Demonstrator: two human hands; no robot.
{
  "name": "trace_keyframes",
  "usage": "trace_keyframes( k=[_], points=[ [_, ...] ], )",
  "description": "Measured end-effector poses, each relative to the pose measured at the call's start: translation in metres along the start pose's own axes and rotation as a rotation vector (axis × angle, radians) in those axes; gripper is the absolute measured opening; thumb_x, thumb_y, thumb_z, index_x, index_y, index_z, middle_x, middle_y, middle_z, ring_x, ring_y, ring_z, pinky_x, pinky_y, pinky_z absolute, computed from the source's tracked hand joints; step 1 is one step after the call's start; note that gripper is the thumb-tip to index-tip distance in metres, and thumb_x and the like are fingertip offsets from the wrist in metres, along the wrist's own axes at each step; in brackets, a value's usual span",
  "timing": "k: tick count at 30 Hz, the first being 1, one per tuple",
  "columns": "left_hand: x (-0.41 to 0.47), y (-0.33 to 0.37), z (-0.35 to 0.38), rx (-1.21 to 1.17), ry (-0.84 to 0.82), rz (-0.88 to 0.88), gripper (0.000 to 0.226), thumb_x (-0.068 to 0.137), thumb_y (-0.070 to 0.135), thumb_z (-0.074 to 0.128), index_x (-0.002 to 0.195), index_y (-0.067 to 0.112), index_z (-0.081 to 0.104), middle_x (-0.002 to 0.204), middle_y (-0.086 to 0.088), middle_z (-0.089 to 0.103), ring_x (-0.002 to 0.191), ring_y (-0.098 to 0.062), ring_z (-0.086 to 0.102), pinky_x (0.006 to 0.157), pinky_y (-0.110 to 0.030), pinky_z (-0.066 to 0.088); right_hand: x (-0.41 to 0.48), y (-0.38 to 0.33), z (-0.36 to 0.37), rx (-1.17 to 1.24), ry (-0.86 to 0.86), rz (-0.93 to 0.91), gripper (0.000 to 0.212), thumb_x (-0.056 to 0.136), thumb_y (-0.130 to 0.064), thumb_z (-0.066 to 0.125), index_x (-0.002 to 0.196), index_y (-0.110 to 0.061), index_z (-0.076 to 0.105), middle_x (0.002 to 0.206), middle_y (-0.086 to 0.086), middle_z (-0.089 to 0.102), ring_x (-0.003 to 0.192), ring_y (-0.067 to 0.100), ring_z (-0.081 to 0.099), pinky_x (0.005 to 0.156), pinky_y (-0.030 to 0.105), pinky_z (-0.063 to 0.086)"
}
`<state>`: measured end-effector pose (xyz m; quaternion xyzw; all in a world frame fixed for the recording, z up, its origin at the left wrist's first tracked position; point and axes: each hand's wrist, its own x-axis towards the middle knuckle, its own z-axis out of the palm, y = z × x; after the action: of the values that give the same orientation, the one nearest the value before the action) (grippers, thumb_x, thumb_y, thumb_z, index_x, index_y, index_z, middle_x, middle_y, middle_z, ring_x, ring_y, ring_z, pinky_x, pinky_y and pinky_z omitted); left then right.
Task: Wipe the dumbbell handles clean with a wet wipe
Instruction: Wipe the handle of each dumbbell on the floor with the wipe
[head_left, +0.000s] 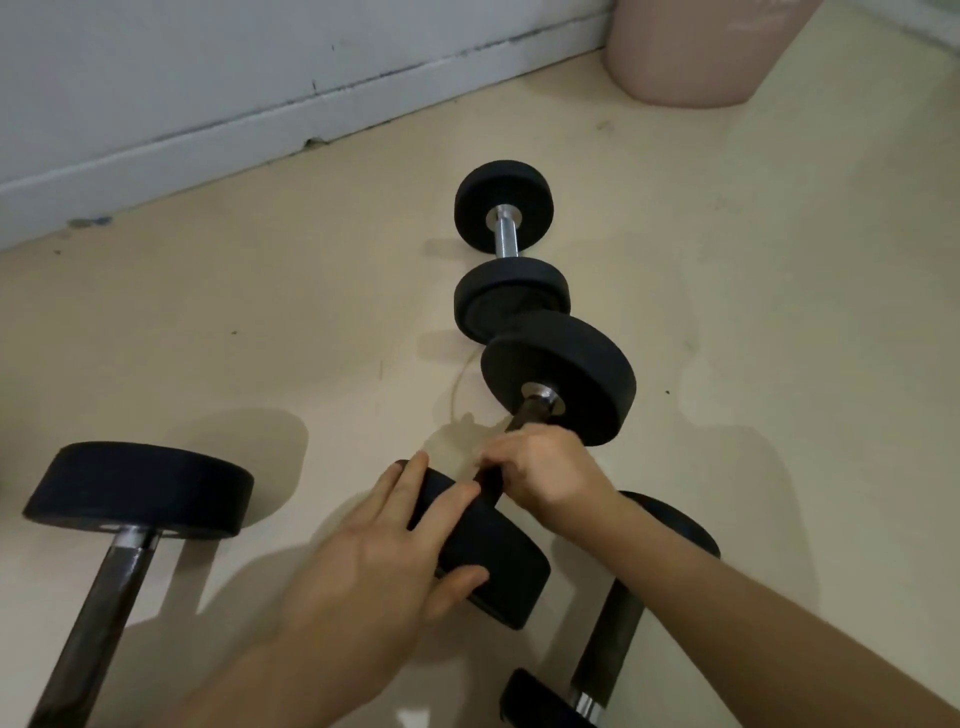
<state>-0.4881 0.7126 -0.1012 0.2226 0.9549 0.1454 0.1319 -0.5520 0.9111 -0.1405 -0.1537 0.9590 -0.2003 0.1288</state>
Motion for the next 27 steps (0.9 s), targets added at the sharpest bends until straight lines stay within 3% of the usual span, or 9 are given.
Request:
trace_keyframes(
  k=[3,7,10,13,14,18,22,24,27],
  points=[
    [0.000,0.009,0.011,0.067,0.043,0.002,0.059,0.077,0.066,0.047,0.123,0.029,0.047,0.129,-0.018,0.059,0.114,-0.035,0.060,0.080,-0.046,0.057,0.003,0.025,0.000,-0.062,0.186,0.191,0.021,0.089,-0.018,0.055,0.105,-0.019,0.069,0.106,0.004,0.068,0.100,0.021,0.063,0.097,0.034,0.046],
    [-0.004,0.029,0.014,0.131,0.041,0.030,0.065,0.067,0.063,0.066,0.120,0.028,0.049,0.125,-0.020,0.061,0.109,-0.039,0.062,0.076,-0.051,0.057,-0.024,0.002,0.007,0.038,0.072,-0.013,0.021,0.084,-0.008,0.061,0.102,-0.009,0.071,0.102,0.009,0.071,0.100,0.025,0.066,0.096,0.034,0.048],
    [-0.006,0.040,0.014,0.151,0.018,0.051,0.073,0.057,0.063,0.076,0.119,0.028,0.059,0.126,-0.021,0.060,0.109,-0.039,0.062,0.076,-0.051,0.054,-0.008,0.022,-0.006,-0.068,0.083,0.217,0.027,0.092,-0.015,0.053,0.117,-0.016,0.062,0.114,0.003,0.064,0.110,0.021,0.059,0.099,0.033,0.044],
    [-0.008,0.050,0.014,0.203,-0.002,0.091,0.072,0.067,0.063,0.069,0.130,0.033,0.052,0.146,-0.018,0.037,0.127,-0.036,0.048,0.091,-0.051,0.046,-0.022,0.019,-0.011,-0.102,0.045,0.173,0.035,0.089,-0.010,0.057,0.123,-0.014,0.058,0.131,0.001,0.053,0.124,0.020,0.047,0.108,0.033,0.036],
    [-0.009,0.052,0.014,0.181,-0.002,0.083,0.072,0.062,0.062,0.074,0.125,0.031,0.057,0.143,-0.016,0.044,0.123,-0.035,0.052,0.088,-0.050,0.049,-0.029,0.017,-0.015,-0.091,0.017,0.155,0.038,0.089,-0.008,0.056,0.126,-0.013,0.056,0.135,-0.001,0.050,0.127,0.019,0.044,0.109,0.031,0.035],
    [-0.016,0.058,0.027,0.086,0.076,0.136,0.073,0.048,0.051,0.086,0.111,0.024,0.062,0.122,-0.009,0.065,0.108,-0.031,0.064,0.078,-0.044,0.054,-0.032,0.026,-0.030,-0.078,0.066,0.309,0.026,0.091,-0.012,0.055,0.116,-0.015,0.063,0.110,0.003,0.063,0.101,0.022,0.059,0.091,0.031,0.047],
    [-0.017,0.059,0.039,-0.043,0.192,0.310,0.053,0.069,0.040,0.069,0.117,0.028,0.050,0.128,-0.002,0.062,0.119,-0.021,0.052,0.083,-0.037,0.054,-0.036,0.028,-0.013,-0.071,0.256,0.388,0.015,0.093,-0.023,0.055,0.106,-0.020,0.062,0.099,-0.003,0.059,0.079,0.012,0.056,0.071,0.022,0.046],
    [-0.018,0.055,0.043,-0.118,0.181,0.308,0.045,0.077,0.042,0.056,0.120,0.031,0.049,0.135,0.003,0.056,0.123,-0.016,0.045,0.087,-0.037,0.054,-0.048,0.025,-0.004,-0.031,0.283,0.392,0.014,0.093,-0.022,0.056,0.103,-0.018,0.065,0.103,-0.002,0.055,0.085,0.012,0.055,0.078,0.023,0.047],
    [-0.018,0.046,0.046,-0.212,0.149,0.154,0.062,0.072,0.059,0.064,0.128,0.047,0.039,0.148,0.006,0.030,0.131,-0.020,0.035,0.098,-0.045,0.046,-0.068,0.022,-0.002,0.048,0.104,0.306,0.014,0.091,-0.016,0.059,0.102,-0.018,0.069,0.099,-0.009,0.050,0.089,0.006,0.050,0.090,0.022,0.046]
  ],
)
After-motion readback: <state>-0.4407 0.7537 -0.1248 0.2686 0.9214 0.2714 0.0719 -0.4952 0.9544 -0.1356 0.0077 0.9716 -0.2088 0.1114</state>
